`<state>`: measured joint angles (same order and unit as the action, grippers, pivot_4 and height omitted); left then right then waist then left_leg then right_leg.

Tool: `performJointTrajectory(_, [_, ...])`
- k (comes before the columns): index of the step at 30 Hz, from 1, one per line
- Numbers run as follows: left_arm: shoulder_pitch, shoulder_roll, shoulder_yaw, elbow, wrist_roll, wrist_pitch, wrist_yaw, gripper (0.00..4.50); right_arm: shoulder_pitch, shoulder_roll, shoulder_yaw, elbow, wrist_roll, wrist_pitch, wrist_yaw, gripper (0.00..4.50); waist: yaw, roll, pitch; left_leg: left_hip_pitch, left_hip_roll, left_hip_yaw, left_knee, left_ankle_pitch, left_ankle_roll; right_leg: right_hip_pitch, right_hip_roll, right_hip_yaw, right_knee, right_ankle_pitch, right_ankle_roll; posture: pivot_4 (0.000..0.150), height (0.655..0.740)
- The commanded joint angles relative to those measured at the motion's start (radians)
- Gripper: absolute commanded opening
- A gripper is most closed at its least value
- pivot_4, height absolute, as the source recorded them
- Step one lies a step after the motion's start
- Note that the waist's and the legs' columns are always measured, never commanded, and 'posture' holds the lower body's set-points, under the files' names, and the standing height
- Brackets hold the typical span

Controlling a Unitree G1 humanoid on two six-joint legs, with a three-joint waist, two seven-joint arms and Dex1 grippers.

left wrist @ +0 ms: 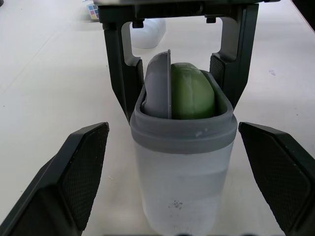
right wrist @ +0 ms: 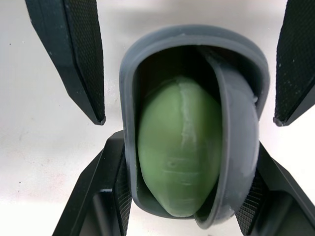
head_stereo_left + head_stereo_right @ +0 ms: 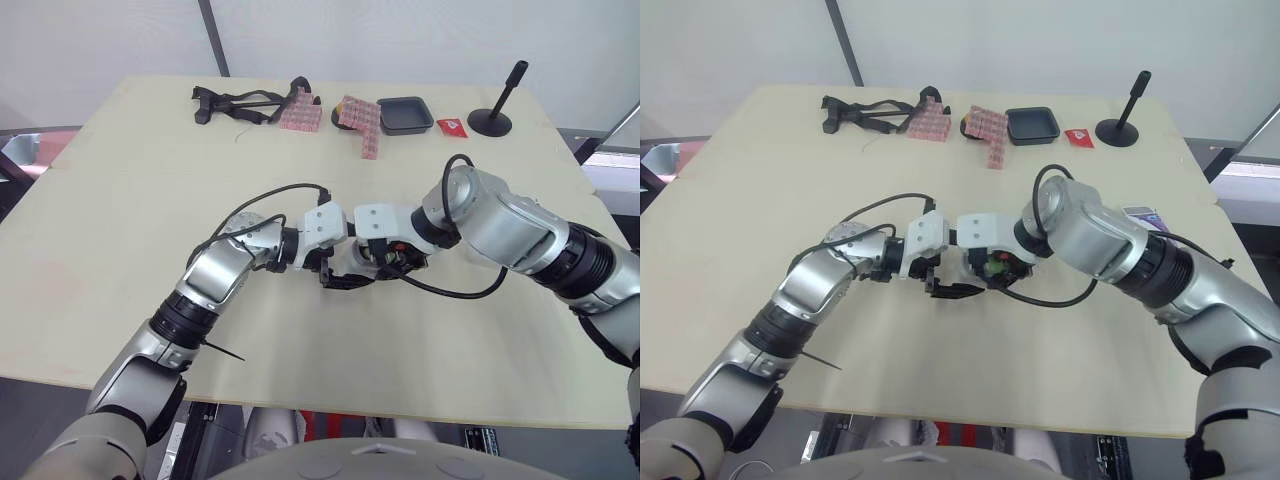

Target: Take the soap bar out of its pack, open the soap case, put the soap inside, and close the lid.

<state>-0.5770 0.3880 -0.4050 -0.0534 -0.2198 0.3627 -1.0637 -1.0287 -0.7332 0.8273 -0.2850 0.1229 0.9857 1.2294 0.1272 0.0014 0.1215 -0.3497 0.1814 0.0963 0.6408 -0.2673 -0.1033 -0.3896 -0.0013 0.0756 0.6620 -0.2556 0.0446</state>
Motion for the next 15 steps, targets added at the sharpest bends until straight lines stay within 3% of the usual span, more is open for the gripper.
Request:
performJointTrajectory(1, [-0.001, -0.003, 0.004, -0.007, 0.006, -0.016, -0.003, 3.62, -0.014, 0.001, -0.028, -0.025, -0.016, -0.006, 0.002, 2.06, 0.000, 0.000, 0.000, 0.000, 0.000, 0.000, 0.000, 0.000, 0.000, 0.000, 0.000, 0.000, 0.000, 0.000, 0.000, 0.150, 0.7400])
performJointTrajectory(6, [-0.002, -0.010, -0.006, 0.000, 0.015, -0.023, 0.000, 2.01, -0.014, 0.004, -0.029, -0.023, -0.016, -0.005, 0.001, 2.06, 0.000, 0.000, 0.000, 0.000, 0.000, 0.000, 0.000, 0.000, 0.000, 0.000, 0.000, 0.000, 0.000, 0.000, 0.000, 0.150, 0.7400])
performJointTrajectory(7, [-0.003, -0.011, -0.006, 0.001, 0.016, -0.023, 0.000, 1.89, -0.014, 0.005, -0.030, -0.023, -0.017, -0.005, 0.002, 2.06, 0.000, 0.000, 0.000, 0.000, 0.000, 0.000, 0.000, 0.000, 0.000, 0.000, 0.000, 0.000, 0.000, 0.000, 0.000, 0.150, 0.7400])
performJointTrajectory(15, [-0.005, -0.007, 0.001, 0.001, 0.012, -0.025, -0.022, 1.89, -0.010, 0.012, -0.038, -0.020, -0.024, -0.006, 0.002, 2.06, 0.000, 0.000, 0.000, 0.000, 0.000, 0.000, 0.000, 0.000, 0.000, 0.000, 0.000, 0.001, 0.001, 0.000, 0.000, 0.150, 0.7400])
